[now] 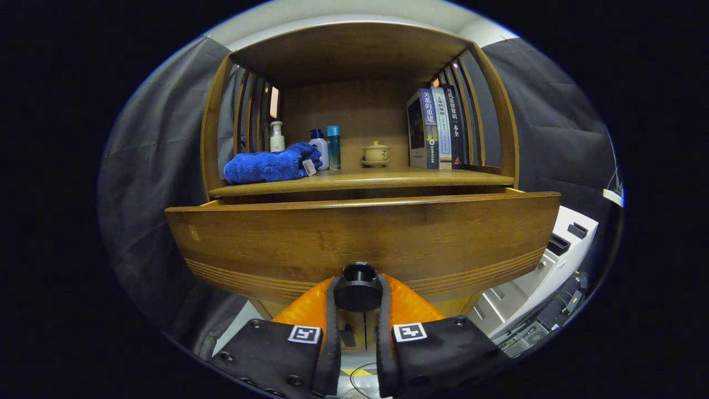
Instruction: Pull open the drawer, take out the items inside it, and place them on the countertop above the cabinet.
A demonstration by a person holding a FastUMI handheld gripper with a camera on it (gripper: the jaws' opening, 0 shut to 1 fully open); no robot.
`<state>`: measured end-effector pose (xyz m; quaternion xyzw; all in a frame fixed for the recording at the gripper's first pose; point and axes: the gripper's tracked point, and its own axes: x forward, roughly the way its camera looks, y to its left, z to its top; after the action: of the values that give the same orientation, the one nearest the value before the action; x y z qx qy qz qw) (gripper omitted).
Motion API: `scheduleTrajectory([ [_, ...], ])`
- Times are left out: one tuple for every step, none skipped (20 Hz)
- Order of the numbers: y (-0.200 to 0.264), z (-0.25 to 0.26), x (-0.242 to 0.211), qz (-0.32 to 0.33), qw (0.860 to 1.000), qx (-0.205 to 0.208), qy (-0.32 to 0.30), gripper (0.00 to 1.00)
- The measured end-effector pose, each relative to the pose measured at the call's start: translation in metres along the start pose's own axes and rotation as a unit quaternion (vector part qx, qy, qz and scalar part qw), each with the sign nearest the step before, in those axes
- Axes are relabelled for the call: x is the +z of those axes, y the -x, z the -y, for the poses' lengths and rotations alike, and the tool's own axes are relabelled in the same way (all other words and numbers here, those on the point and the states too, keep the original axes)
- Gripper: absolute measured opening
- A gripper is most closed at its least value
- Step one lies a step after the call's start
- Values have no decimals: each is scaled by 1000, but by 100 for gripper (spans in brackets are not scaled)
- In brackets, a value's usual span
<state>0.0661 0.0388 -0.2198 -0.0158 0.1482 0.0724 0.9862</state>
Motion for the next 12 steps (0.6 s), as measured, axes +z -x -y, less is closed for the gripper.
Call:
scheduleTrajectory([
  [4, 0, -1, -1, 1000, 1, 1, 34],
  [7, 0, -2, -1, 1000, 1, 2, 34],
  [11, 0, -4, -1, 1000, 1, 4, 34],
  [14, 0, -5, -3, 1000, 1, 5, 34],
  [18, 0, -8, -4, 1000, 1, 5, 34],
  [22, 0, -12, -7, 1000, 1, 6, 34],
  [27, 0, -14, -8, 1000, 3, 6, 34],
  [30, -1, -15, -6, 1000, 3, 6, 34],
  [34, 0, -18, -10, 1000, 3, 8, 34],
  [38, 0, -17, -9, 1000, 3, 8, 34],
  [41, 0, -19, -12, 1000, 3, 8, 34],
  [44, 0, -20, -11, 1000, 4, 7, 34],
])
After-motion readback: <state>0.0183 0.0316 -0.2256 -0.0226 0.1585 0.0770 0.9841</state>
